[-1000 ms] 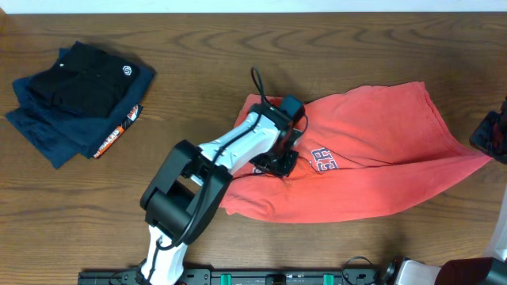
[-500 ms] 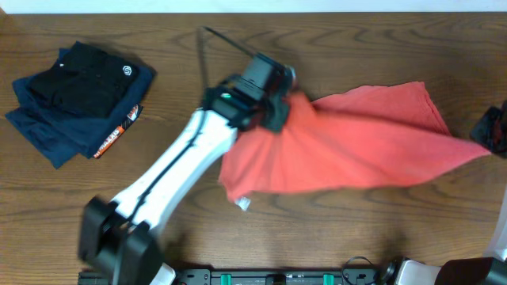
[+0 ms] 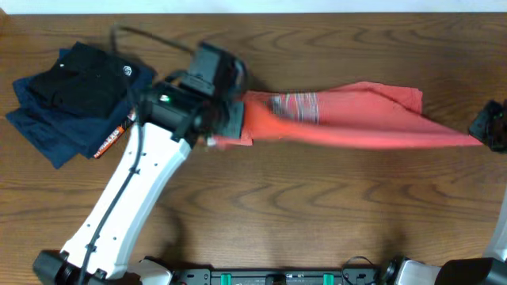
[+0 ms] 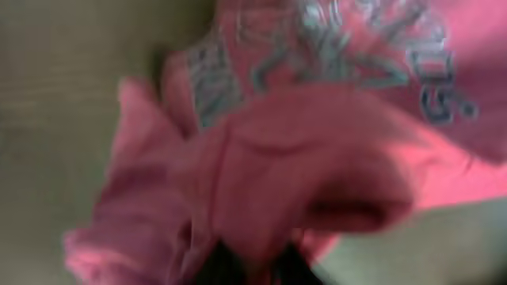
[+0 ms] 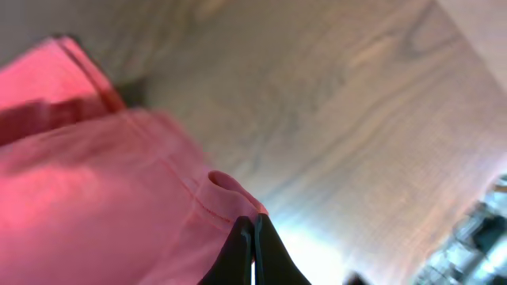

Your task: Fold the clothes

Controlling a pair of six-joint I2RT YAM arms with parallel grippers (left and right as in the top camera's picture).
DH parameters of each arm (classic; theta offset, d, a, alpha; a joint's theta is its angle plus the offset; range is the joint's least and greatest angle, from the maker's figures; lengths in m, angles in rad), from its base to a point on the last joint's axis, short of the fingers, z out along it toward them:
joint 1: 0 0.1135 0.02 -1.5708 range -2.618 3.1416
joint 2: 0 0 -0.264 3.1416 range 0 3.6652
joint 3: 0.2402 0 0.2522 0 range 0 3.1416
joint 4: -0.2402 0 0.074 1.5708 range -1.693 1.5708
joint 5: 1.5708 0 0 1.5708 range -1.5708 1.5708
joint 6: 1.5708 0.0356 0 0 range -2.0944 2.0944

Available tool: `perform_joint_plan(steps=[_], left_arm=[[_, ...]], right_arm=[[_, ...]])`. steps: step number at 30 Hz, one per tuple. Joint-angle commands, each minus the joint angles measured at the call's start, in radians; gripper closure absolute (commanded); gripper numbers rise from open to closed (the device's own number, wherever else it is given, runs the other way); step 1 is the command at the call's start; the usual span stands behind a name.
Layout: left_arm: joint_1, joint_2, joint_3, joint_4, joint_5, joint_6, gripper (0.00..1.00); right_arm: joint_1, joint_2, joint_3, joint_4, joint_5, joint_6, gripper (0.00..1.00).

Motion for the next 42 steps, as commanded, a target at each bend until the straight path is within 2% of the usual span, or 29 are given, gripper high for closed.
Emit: perform_joint_plan(steps=[1, 2, 3, 6, 13, 19, 22, 29, 36, 42], left_arm=[[-0.045, 0.037, -0.082, -0.082, 0.076, -0.081, 0.46], [-0.055, 0.042, -0.104, -0.101, 0.061, -0.081, 0.39], [-0.059, 0.044, -0.121, -0.107, 0.047, -0.081, 0.37], [-0.061, 0.044, -0.151, -0.081, 0.025, -0.081, 0.37], [-0.067, 0.051, -0.158, 0.092, 0.030, -0.082, 0.35], [-0.111, 0.087, -0.221, 0.104, 0.196, -0.096, 0.35], [-0.152, 0.105, -0.275, 0.105, 0.240, -0.171, 0.35], [-0.246, 0.118, -0.401, 0.150, 0.239, -0.309, 0.35], [-0.302, 0.118, -0.517, 0.364, 0.270, -0.340, 0.35], [-0.332, 0.118, -0.563, 0.417, 0.280, -0.389, 0.35]], right_arm=[[-0.009, -0.008, 0.023, -0.010, 0.128, -0.002, 0.99], [-0.013, -0.008, 0.023, -0.010, 0.134, -0.002, 0.99], [-0.017, -0.008, 0.023, -0.010, 0.132, -0.002, 0.99], [-0.023, -0.008, 0.023, -0.015, 0.131, -0.002, 0.99], [-0.023, -0.008, 0.023, -0.029, 0.081, -0.002, 0.99], [-0.023, -0.008, 0.023, -0.037, 0.079, -0.002, 0.99], [-0.023, -0.008, 0.023, -0.040, 0.079, -0.002, 0.99], [-0.023, -0.008, 0.023, -0.040, 0.079, -0.002, 0.98], [-0.023, -0.008, 0.023, -0.040, 0.079, -0.002, 0.98], [-0.023, -0.008, 0.023, -0.040, 0.079, -0.002, 0.98]])
